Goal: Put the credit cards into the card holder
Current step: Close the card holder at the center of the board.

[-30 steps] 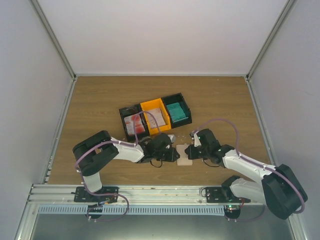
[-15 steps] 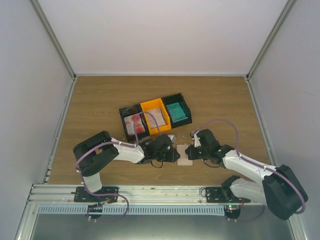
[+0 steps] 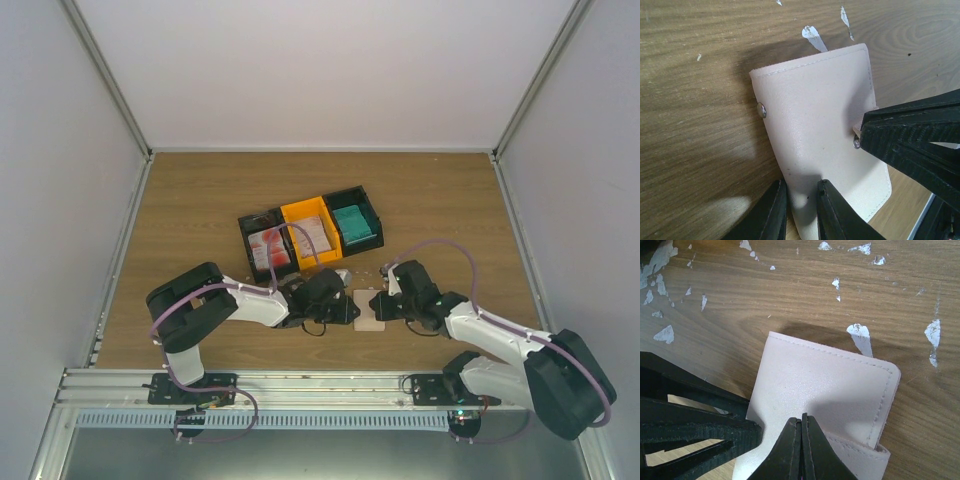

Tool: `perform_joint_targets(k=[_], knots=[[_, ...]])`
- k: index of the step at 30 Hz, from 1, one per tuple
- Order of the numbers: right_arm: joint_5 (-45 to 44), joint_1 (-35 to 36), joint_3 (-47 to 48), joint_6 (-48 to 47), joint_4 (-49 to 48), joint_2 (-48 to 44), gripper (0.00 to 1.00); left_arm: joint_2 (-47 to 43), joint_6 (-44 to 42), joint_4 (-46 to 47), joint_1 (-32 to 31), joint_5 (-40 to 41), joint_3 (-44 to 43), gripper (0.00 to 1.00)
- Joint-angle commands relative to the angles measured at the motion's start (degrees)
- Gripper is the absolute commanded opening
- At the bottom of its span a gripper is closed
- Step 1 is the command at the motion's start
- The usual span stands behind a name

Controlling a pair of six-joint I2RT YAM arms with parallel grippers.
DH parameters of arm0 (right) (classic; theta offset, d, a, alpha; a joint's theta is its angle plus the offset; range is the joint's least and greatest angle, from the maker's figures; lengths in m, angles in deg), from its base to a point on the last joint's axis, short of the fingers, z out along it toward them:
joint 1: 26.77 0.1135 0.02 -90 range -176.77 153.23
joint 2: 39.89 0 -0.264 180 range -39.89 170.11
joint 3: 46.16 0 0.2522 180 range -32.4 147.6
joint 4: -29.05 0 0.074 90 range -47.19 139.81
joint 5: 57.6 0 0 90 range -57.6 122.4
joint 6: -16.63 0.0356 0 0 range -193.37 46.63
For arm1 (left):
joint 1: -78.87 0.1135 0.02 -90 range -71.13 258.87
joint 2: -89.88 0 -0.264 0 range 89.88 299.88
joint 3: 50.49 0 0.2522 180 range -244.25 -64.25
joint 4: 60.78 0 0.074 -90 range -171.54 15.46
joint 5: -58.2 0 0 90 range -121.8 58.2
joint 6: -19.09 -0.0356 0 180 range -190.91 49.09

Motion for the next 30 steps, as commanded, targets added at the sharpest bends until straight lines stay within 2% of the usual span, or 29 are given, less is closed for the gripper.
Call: perform_joint_targets(k=[1,10,14,20,30], knots=[[-0.01,1.12,-2.32,2.19,2.12,0.54,0.0,3.09,0.0,-5.54,-0.49,2.73,1.06,0.21],[-5.41,2.16,-2.77,5.23,4.13,-0.81,0.0,3.19,-0.18,-5.89,-0.48,2.73,0.68,0.21],[-4.92,2.47,-3.41,5.17,3.1,-0.84,0.01,3.25,-0.23,-5.97,-0.41,2.7,0.36,0.21],[-4.83,5.25,-6.38,8.02,0.42,-0.84,0.01,4.1,-0.41,-6.33,-0.22,2.26,-0.79,0.21],[-7.59,10.26,-7.68,14.05,3.57,0.54,0.0,4.53,-0.64,-7.11,0.44,1.74,-1.75,0.21]])
